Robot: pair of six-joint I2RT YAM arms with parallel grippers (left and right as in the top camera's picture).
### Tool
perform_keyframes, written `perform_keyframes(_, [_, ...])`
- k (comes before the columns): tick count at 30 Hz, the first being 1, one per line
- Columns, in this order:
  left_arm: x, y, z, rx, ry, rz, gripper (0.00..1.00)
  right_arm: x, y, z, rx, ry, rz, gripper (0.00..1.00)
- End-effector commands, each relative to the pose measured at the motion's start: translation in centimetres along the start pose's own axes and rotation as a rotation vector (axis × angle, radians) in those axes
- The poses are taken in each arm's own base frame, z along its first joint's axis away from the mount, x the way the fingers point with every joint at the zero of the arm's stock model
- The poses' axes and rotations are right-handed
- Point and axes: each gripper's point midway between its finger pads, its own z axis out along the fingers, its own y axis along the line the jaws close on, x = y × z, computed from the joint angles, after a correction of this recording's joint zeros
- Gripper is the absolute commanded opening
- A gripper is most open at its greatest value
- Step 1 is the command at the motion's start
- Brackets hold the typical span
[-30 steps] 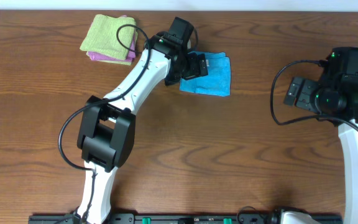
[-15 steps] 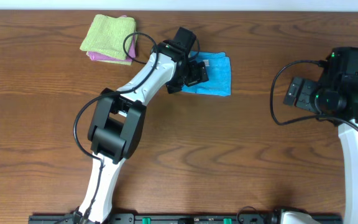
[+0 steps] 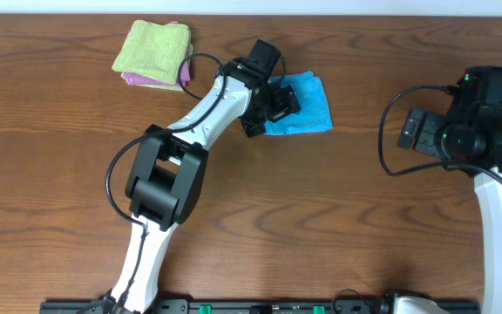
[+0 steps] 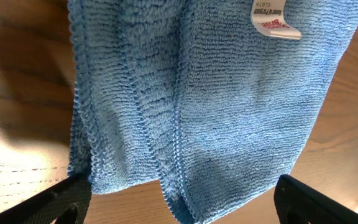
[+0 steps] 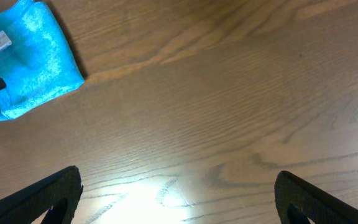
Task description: Fold the cloth
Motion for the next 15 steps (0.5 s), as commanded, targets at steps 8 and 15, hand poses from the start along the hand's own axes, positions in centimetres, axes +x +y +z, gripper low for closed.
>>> perform_keyframes(8, [-0.7,1.0,-1.8,-0.042,-0.036,0.009,0.95,-0.3,1.3,1.3,-0.085,-0.022,-0.218,0.99])
perform_keyframes(15, [-4.0,2.4,-7.2,-0.052,-0.152,-0.006,0.95,0.4,3.4,-2.8,-0.232,-0.131,-0.386,0.99])
